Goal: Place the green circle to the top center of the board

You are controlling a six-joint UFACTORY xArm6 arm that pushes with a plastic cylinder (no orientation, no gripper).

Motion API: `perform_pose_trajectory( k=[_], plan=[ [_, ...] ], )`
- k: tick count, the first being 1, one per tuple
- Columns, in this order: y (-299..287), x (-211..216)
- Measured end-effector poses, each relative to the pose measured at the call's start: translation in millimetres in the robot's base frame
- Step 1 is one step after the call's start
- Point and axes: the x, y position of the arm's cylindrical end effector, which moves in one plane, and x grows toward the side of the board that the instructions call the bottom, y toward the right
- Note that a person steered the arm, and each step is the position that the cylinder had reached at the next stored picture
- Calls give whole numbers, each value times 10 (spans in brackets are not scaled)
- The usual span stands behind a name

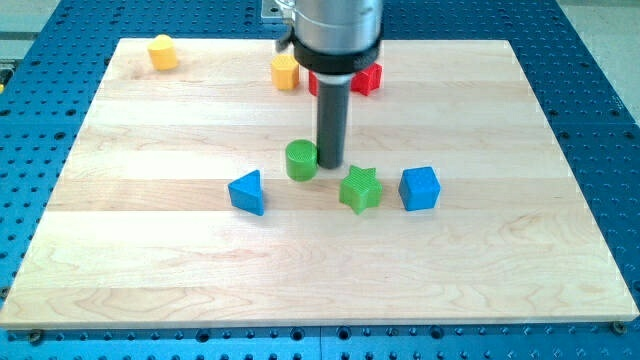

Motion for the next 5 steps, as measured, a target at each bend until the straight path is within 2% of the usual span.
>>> perform_pose_trajectory(
  k=[1, 2, 3, 4, 5],
  plan=[
    [-280, -96],
    [279, 101],
    [-424, 477],
    [-1013, 190],
    [-838, -111]
  ],
)
